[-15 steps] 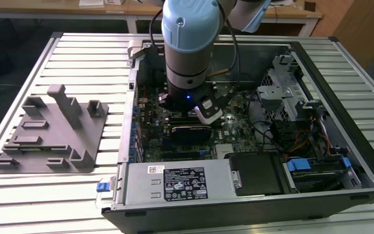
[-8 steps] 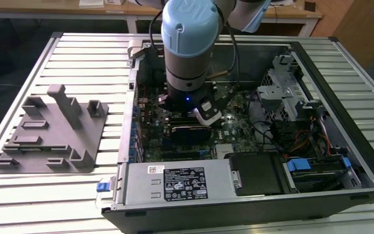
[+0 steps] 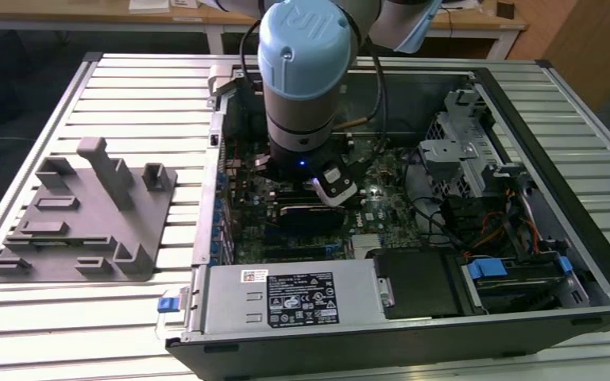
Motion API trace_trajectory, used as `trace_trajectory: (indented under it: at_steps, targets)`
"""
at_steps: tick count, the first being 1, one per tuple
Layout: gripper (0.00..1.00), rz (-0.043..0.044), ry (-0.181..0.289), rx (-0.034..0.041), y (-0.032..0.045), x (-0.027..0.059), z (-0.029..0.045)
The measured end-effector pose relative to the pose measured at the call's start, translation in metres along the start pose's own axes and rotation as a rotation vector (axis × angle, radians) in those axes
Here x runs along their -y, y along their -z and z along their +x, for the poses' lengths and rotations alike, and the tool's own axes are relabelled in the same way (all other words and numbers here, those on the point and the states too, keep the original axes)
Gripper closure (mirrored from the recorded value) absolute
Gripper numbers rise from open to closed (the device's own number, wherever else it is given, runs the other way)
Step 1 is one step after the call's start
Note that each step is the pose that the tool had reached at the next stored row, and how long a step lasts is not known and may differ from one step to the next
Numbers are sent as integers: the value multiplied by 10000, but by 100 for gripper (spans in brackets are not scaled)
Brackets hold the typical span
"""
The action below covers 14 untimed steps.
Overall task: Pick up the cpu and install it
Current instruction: 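Install the second cpu locking lever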
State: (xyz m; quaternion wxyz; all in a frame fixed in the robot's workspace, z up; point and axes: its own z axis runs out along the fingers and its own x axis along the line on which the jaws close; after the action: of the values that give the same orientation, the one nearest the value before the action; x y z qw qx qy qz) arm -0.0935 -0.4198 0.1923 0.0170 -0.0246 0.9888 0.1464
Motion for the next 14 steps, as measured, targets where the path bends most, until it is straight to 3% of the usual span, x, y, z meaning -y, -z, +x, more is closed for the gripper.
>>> trace_trajectory:
  at_steps: [3,14]
  targets:
    - [89,-79,-3,5,-8,2,1]
    - [89,-92,-3,4,-35,10,18]
